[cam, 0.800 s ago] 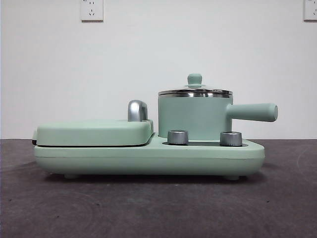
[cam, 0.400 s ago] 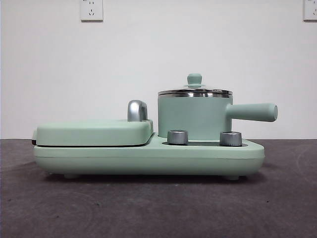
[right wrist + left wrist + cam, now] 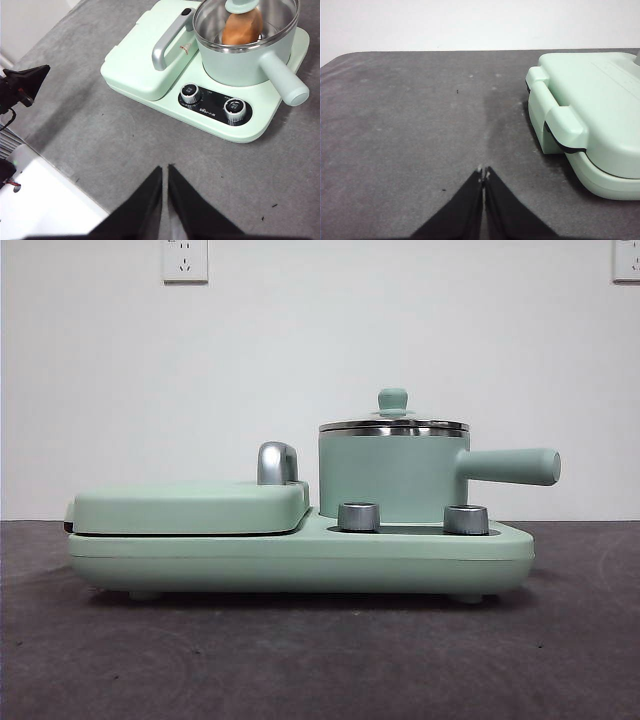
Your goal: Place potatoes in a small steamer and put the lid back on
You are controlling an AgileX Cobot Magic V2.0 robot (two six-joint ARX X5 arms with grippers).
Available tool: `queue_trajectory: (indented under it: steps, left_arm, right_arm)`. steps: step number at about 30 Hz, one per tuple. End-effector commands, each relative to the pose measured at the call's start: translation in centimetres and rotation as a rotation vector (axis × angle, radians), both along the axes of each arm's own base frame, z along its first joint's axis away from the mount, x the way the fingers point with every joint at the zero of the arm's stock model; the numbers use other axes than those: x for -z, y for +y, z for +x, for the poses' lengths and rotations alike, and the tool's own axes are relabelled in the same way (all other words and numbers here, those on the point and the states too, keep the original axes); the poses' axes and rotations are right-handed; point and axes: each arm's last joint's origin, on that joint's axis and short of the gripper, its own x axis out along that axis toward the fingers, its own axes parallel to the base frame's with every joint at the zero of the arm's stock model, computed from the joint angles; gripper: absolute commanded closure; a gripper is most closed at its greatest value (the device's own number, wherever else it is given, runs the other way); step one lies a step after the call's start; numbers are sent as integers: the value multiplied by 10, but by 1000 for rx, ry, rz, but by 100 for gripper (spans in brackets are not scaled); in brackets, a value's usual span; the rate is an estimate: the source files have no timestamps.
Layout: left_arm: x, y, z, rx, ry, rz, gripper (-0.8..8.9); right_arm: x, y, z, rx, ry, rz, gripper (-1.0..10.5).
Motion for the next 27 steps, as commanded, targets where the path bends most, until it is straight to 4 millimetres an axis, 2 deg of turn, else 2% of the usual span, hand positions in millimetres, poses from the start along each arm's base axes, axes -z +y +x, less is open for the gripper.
queue_trajectory:
  steps: [1, 6, 10, 13, 17, 20, 24, 27]
  left_arm:
    - [7, 0, 1, 5, 23, 9, 807]
    - [7, 0, 1, 5, 23, 9, 807]
    - [7, 0, 1, 5, 23, 7, 807]
    - [7, 0, 1, 6, 23, 7, 807]
    - [7, 0, 1, 6, 23, 7, 807]
    - [7, 0, 1, 6, 23, 7, 807]
    - [7, 0, 1, 6, 23, 7, 807]
    - [7, 0, 1, 6, 23, 7, 807]
  right_arm:
    - [-4, -2, -1, 13, -28, 3, 931]
    - [-3, -9, -6, 73, -47, 41, 931]
    - [14, -17, -2, 189, -168, 3, 931]
    - [39, -22, 8, 258, -329, -15, 931]
    - [83, -27, 23, 313, -571, -47, 931]
    - [114, -30, 27, 347, -679, -63, 931]
    - [146, -34, 30, 425, -726, -88, 931]
    - [162, -36, 31, 492, -706, -116, 931]
